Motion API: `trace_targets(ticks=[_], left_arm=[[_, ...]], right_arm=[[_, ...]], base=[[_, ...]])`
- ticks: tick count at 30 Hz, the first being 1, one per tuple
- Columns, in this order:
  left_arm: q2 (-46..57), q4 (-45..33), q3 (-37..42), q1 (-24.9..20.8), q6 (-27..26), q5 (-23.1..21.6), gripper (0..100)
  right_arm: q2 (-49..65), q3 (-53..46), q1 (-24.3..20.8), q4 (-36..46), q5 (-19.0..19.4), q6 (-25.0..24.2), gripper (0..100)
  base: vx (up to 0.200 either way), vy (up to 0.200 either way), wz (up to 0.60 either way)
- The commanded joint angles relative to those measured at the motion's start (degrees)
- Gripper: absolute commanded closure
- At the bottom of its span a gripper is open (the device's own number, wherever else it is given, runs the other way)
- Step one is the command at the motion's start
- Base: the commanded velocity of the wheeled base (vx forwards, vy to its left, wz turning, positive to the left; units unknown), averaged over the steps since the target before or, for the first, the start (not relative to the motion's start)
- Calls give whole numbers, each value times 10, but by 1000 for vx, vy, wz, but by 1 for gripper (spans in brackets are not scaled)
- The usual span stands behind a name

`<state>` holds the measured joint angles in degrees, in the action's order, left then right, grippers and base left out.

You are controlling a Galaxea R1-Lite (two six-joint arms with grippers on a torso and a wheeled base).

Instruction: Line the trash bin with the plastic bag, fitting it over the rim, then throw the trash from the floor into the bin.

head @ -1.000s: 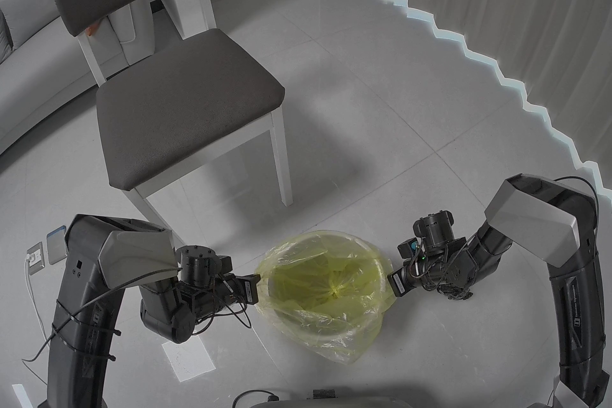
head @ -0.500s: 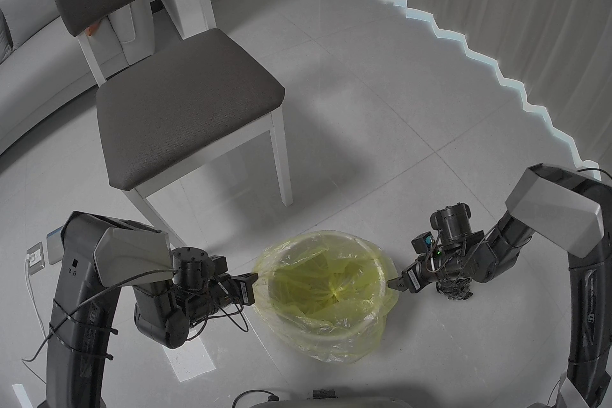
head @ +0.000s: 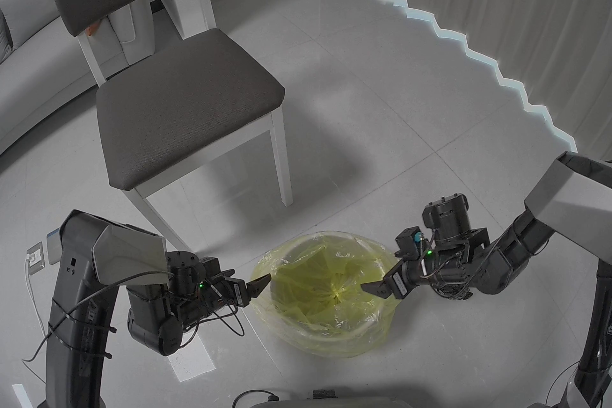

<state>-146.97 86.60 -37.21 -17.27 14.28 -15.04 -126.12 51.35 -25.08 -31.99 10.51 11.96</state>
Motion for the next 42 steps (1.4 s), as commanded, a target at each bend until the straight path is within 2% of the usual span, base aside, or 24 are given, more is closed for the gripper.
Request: trace_targets(ticks=[1, 6, 11, 20, 29, 33, 42], left_arm=[[5, 32, 36, 15, 0, 0, 0], [15, 34, 53, 23, -1, 0, 0], [41, 34, 74, 22, 0, 0, 0], [85, 34, 100, 22, 0, 0, 0], [85, 34, 101, 18, 0, 0, 0], [78, 34, 101, 13, 0, 0, 0], [70, 34, 102, -1, 0, 5, 0]], right_arm=[[16, -14, -72, -26, 2, -18, 0], [-22, -8, -103, -45, -1, -22, 0], [-90, 32, -109, -63, -3, -18, 0], [-150, 109, -112, -32, -5, -19, 0], [-135, 51, -135, -32, -5, -15, 0], [-99, 11, -160, -33, -6, -16, 0], [-116, 8, -182, -33, -6, -15, 0]], base=[[0, 0, 0], [0, 0, 0], [0, 0, 0], [0, 0, 0], [0, 0, 0], [0, 0, 0], [0, 0, 0]])
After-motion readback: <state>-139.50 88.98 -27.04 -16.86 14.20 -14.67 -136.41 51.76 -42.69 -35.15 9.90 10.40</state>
